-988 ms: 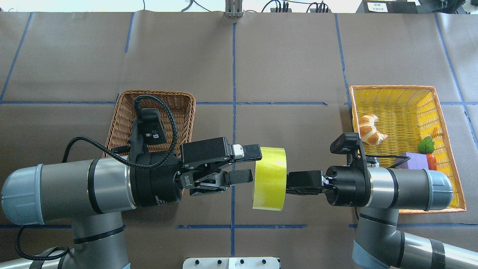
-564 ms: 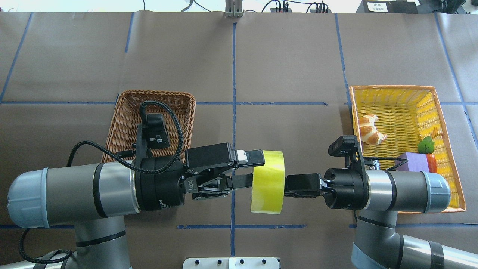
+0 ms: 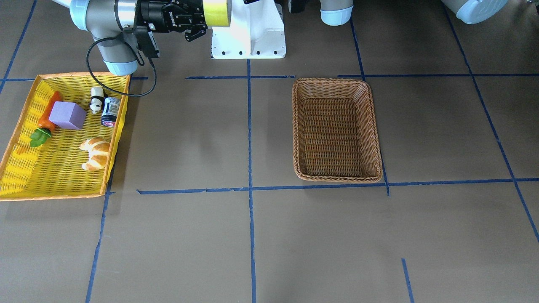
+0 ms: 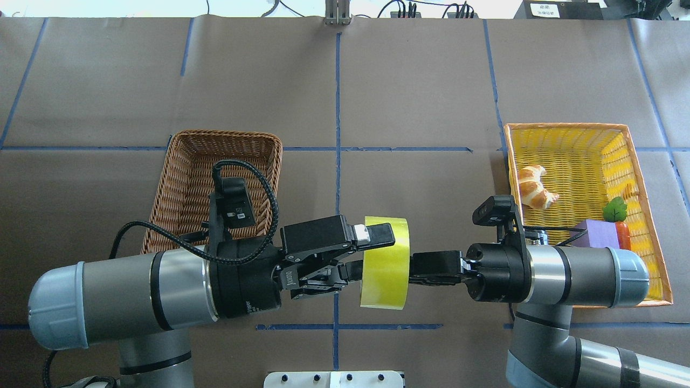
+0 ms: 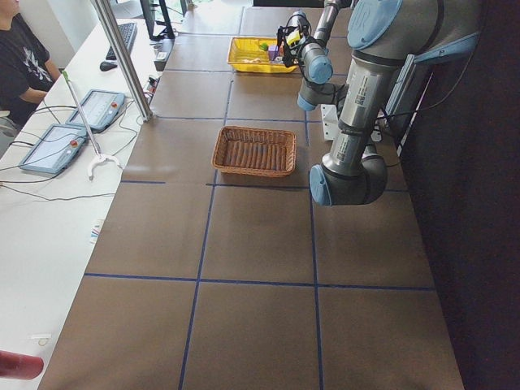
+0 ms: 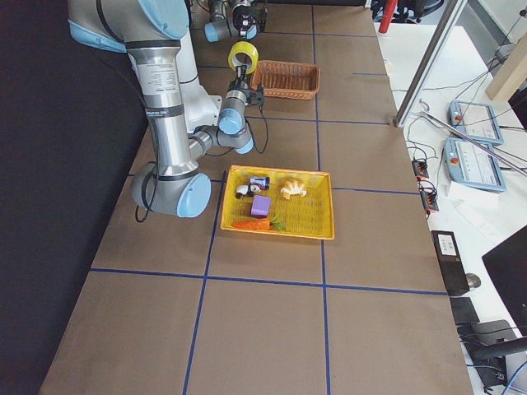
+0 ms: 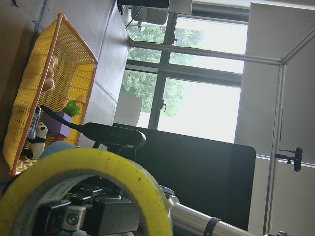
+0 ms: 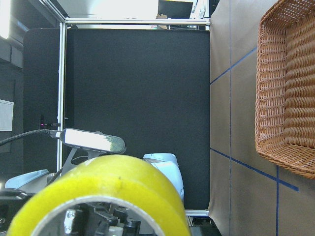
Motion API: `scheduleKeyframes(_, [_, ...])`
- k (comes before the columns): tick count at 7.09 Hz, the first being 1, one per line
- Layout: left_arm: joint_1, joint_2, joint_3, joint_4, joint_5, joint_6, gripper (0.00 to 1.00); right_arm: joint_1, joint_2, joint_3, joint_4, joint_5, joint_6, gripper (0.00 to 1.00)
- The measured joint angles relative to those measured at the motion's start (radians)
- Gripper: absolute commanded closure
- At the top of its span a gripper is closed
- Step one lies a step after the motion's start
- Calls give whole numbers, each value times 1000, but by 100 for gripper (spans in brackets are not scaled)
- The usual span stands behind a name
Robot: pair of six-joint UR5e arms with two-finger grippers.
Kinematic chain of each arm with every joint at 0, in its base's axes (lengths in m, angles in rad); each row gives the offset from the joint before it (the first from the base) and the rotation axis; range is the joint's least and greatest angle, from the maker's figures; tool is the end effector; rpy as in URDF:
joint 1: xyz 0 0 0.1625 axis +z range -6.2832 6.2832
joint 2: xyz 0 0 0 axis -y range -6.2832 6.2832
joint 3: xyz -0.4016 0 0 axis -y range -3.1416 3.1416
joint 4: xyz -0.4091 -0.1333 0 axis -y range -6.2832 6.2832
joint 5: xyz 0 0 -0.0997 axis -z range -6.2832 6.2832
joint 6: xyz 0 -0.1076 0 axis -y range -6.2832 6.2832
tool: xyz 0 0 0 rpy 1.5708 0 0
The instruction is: Move tape to another basket
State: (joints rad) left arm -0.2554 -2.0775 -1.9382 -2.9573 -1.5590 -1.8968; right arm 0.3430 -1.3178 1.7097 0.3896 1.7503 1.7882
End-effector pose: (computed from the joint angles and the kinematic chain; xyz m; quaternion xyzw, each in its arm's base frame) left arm 0.4275 -0.2507 0.0545 -0.0294 0.9041 -0.1273 0.4070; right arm -0.4170 -0.2701 0.2497 0.0233 -0.9198 0.0264 0.3909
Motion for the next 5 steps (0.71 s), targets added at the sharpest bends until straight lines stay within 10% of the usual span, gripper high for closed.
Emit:
scheduleKeyframes(2, [4,-14,16,1,9,1,12,-7,0,0,0,0,-1,100])
scheduleKeyframes(5, [4,-19,22,0,9,1,76,-15,6,1,0,0,-13,100])
